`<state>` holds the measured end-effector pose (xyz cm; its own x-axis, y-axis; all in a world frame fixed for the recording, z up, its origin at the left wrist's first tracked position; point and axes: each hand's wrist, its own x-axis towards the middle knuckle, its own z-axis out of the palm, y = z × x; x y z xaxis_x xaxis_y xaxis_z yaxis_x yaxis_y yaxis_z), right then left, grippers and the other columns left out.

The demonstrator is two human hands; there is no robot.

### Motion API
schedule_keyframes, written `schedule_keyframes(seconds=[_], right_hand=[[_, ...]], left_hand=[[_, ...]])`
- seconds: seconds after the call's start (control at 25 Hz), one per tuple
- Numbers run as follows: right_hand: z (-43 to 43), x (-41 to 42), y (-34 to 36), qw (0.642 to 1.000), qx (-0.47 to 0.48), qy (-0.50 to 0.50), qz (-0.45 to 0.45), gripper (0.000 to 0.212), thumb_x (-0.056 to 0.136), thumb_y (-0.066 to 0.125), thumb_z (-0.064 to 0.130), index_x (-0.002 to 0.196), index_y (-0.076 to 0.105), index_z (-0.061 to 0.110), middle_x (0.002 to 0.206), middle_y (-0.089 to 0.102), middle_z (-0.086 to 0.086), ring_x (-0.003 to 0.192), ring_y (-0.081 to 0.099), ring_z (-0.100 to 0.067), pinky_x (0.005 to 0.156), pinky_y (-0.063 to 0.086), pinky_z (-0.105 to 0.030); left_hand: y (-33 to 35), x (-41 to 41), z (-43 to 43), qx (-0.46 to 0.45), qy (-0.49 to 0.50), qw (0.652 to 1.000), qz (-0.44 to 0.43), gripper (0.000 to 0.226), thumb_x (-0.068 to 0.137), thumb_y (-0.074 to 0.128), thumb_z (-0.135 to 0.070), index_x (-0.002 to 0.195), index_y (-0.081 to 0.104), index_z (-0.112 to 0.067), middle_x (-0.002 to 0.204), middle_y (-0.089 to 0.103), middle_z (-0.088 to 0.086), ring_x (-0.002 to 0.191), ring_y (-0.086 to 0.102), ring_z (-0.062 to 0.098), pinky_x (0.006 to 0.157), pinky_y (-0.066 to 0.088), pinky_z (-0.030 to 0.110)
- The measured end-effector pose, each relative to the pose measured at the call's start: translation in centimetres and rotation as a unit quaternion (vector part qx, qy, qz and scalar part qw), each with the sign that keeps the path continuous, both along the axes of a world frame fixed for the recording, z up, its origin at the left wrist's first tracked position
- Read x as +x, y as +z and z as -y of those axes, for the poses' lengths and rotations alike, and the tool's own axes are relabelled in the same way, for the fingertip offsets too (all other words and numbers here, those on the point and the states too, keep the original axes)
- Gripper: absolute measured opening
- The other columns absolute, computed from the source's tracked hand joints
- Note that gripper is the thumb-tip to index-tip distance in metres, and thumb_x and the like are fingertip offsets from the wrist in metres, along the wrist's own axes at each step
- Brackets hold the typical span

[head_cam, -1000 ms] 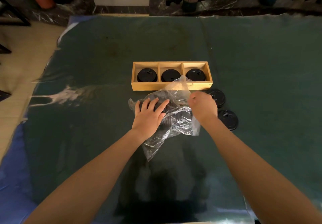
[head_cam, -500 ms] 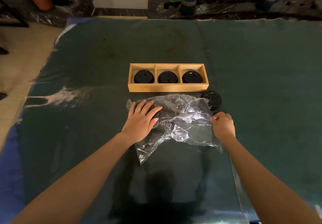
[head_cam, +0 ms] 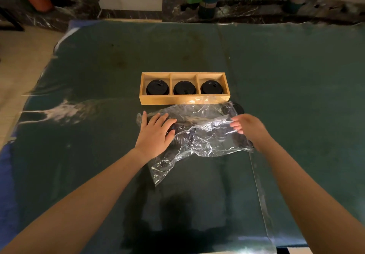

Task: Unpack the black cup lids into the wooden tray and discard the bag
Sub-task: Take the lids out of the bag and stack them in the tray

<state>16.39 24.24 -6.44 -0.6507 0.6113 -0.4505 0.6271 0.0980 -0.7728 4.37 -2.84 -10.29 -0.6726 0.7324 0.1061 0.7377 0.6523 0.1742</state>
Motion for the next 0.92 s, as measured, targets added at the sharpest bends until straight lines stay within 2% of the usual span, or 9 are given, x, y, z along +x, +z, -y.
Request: schedule_keyframes(seconds=[0.08, 0.16, 0.2, 0.32, 0.4, 0.48, 0.6, 0.76, 0.92], right_hand=[[1.1, -0.9, 0.8, 0.965, -0.245, -0.079, -0.039, 0.027, 0.094, 0.04, -0.006, 0.118, 0.05, -0.009, 0.098, 0.061, -0.021, 0.075, 0.07, -0.018, 0.063, 0.059, -0.025], [1.3, -0.9, 1.3, 0.943, -0.325, -0.061, -0.033, 0.022, 0.092, 0.046, -0.007, 0.113, 0.05, -0.009, 0.099, 0.063, -0.022, 0.058, 0.067, -0.012, 0.049, 0.056, -0.019], [1.3, -0.8, 1.6, 0.947, -0.322, 0.014, -0.008, 0.022, 0.092, 0.051, -0.001, 0.113, 0.052, -0.007, 0.101, 0.067, -0.02, 0.047, 0.059, -0.005, 0.041, 0.05, -0.015], [1.7, -0.7, 1.6, 0.931, -0.232, 0.273, 0.066, 0.031, 0.088, 0.061, 0.027, 0.111, 0.058, 0.007, 0.096, 0.075, -0.009, 0.035, 0.032, -0.002, 0.032, 0.03, -0.013], [2.4, -1.2, 0.9, 0.934, -0.091, 0.336, 0.083, 0.034, 0.087, 0.063, 0.031, 0.111, 0.06, 0.008, 0.076, 0.073, 0.002, 0.04, 0.041, -0.004, 0.039, 0.034, -0.015], [3.0, -1.6, -0.1, 0.942, 0.055, 0.331, 0.022, 0.041, 0.084, 0.067, 0.023, 0.123, 0.055, 0.02, 0.096, 0.065, 0.0, 0.074, 0.059, -0.012, 0.063, 0.047, -0.02], [3.5, -2.2, -1.7, 0.905, 0.125, 0.401, -0.067, 0.071, 0.08, 0.071, 0.017, 0.14, 0.035, 0.031, 0.144, 0.04, -0.004, 0.131, 0.036, -0.023, 0.109, 0.033, -0.042], [4.8, -4.4, -2.1, 0.853, 0.133, 0.506, 0.004, 0.091, 0.077, 0.073, 0.036, 0.147, 0.014, 0.038, 0.158, 0.015, 0.008, 0.144, 0.01, -0.017, 0.115, 0.013, -0.045], [7.1, -6.2, -2.0, 0.832, 0.17, 0.528, -0.002, 0.099, 0.074, 0.072, 0.048, 0.149, 0.011, 0.026, 0.158, 0.013, -0.001, 0.143, 0.013, -0.02, 0.113, 0.016, -0.041]], left_hand=[[0.3, -0.2, -0.2, 0.005, 0.002, 1.0, 0.004, 0.035, 0.092, 0.045, -0.036, 0.12, 0.056, -0.019, 0.129, 0.059, 0.009, 0.123, 0.05, 0.031, 0.11, 0.02, 0.059], [0.6, -0.7, -0.3, 0.001, -0.002, 1.0, 0.019, 0.036, 0.092, 0.045, -0.04, 0.117, 0.056, -0.017, 0.125, 0.06, 0.008, 0.119, 0.051, 0.03, 0.11, 0.025, 0.055], [0.6, -0.9, -0.3, -0.001, -0.007, 1.0, 0.021, 0.036, 0.092, 0.047, -0.041, 0.115, 0.056, -0.015, 0.124, 0.06, 0.009, 0.119, 0.05, 0.03, 0.11, 0.026, 0.054], [0.1, -1.0, -0.4, 0.019, -0.038, 0.999, 0.012, 0.032, 0.09, 0.054, -0.036, 0.104, 0.058, -0.007, 0.129, 0.056, 0.013, 0.128, 0.045, 0.032, 0.113, 0.025, 0.054], [-0.3, -1.0, -0.5, 0.034, -0.06, 0.998, 0.009, 0.029, 0.09, 0.055, -0.032, 0.1, 0.057, -0.004, 0.133, 0.055, 0.014, 0.128, 0.047, 0.029, 0.113, 0.026, 0.051], [-0.4, -1.2, -0.5, 0.042, -0.068, 0.997, 0.02, 0.03, 0.091, 0.053, -0.032, 0.105, 0.055, -0.005, 0.134, 0.055, 0.011, 0.122, 0.053, 0.025, 0.112, 0.029, 0.046], [-0.5, -1.6, -0.4, 0.041, -0.082, 0.995, 0.039, 0.037, 0.092, 0.05, -0.034, 0.117, 0.051, -0.007, 0.137, 0.053, 0.008, 0.122, 0.053, 0.022, 0.111, 0.032, 0.041], [-0.6, -1.7, -0.2, 0.04, -0.096, 0.993, 0.052, 0.039, 0.091, 0.053, -0.034, 0.117, 0.05, -0.006, 0.142, 0.048, 0.01, 0.121, 0.054, 0.022, 0.111, 0.032, 0.042], [-0.6, -1.7, -0.2, 0.032, -0.098, 0.993, 0.054, 0.038, 0.088, 0.06, -0.03, 0.112, 0.053, -0.002, 0.142, 0.047, 0.013, 0.12, 0.055, 0.023, 0.111, 0.032, 0.041]])
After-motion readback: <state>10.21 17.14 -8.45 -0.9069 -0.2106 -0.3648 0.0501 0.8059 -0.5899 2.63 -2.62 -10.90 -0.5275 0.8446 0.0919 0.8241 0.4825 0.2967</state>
